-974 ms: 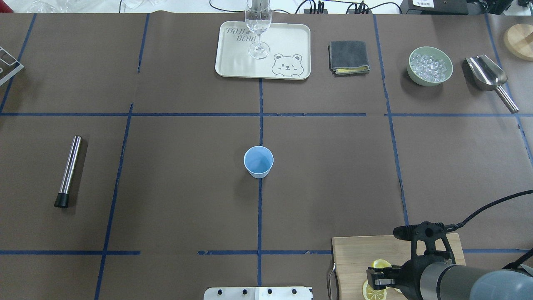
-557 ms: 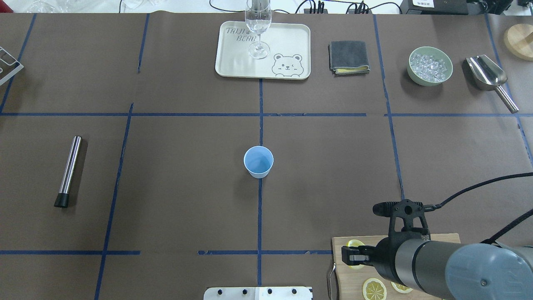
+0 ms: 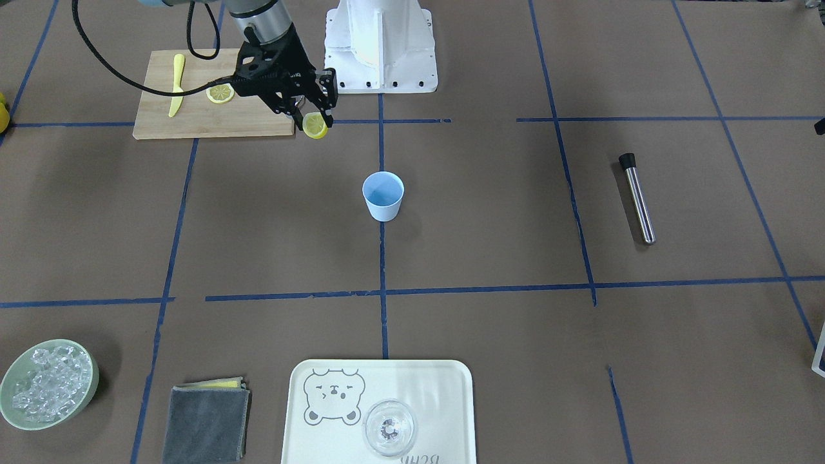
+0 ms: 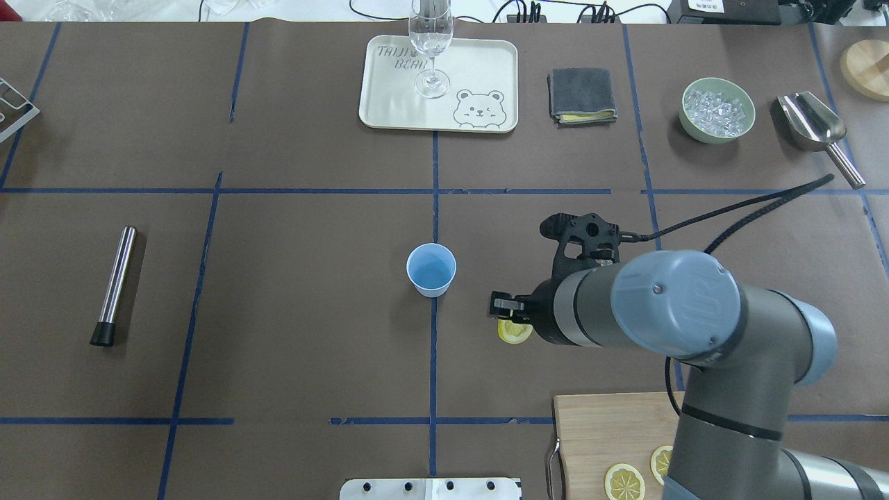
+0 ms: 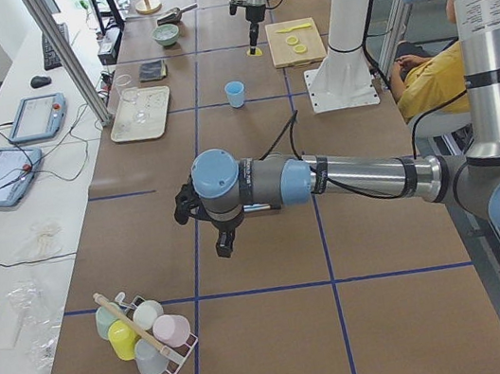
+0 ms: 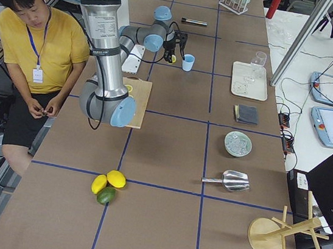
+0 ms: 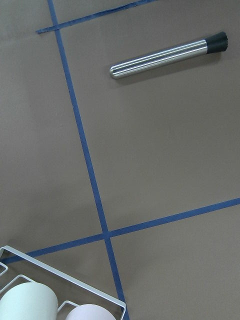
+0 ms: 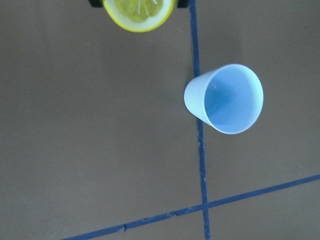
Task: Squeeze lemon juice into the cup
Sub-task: 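Carry the lemon slice with the right gripper over the blue cup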
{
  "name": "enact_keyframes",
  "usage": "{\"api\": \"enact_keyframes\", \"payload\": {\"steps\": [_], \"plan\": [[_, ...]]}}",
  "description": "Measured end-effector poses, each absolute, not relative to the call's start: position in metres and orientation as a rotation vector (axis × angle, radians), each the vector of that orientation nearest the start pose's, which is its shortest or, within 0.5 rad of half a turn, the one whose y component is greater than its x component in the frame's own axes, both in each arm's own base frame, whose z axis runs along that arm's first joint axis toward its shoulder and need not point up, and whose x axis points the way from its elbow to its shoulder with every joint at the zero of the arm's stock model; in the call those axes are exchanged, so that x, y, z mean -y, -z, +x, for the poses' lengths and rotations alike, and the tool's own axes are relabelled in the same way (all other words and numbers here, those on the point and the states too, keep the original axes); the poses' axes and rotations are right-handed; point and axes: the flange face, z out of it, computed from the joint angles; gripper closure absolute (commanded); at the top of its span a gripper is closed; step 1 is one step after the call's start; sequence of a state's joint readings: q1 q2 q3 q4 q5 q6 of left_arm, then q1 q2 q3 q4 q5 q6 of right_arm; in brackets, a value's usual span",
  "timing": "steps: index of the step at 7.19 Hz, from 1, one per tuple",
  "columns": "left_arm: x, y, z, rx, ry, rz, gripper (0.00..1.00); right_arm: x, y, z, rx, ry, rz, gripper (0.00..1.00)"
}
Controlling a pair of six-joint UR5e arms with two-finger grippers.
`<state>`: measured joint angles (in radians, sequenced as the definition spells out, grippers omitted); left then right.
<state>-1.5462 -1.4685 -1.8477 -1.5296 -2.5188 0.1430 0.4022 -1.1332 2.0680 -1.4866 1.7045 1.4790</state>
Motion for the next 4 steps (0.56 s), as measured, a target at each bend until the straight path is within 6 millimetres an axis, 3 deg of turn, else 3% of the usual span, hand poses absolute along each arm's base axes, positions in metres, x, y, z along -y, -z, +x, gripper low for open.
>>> {"api": "enact_keyframes", "payload": {"steps": [2, 4], "plan": [[0.447, -0.565, -0.041, -0.94, -0.216, 0.174, 0.0, 0.357, -0.171, -0.491, 1.014, -0.238, 0.139, 0.42], [0.446, -0.565, -0.042, -0.94, -0.215, 0.175, 0.0, 0.376, -0.161, -0.521, 1.003, -0.248, 0.142, 0.41]]}}
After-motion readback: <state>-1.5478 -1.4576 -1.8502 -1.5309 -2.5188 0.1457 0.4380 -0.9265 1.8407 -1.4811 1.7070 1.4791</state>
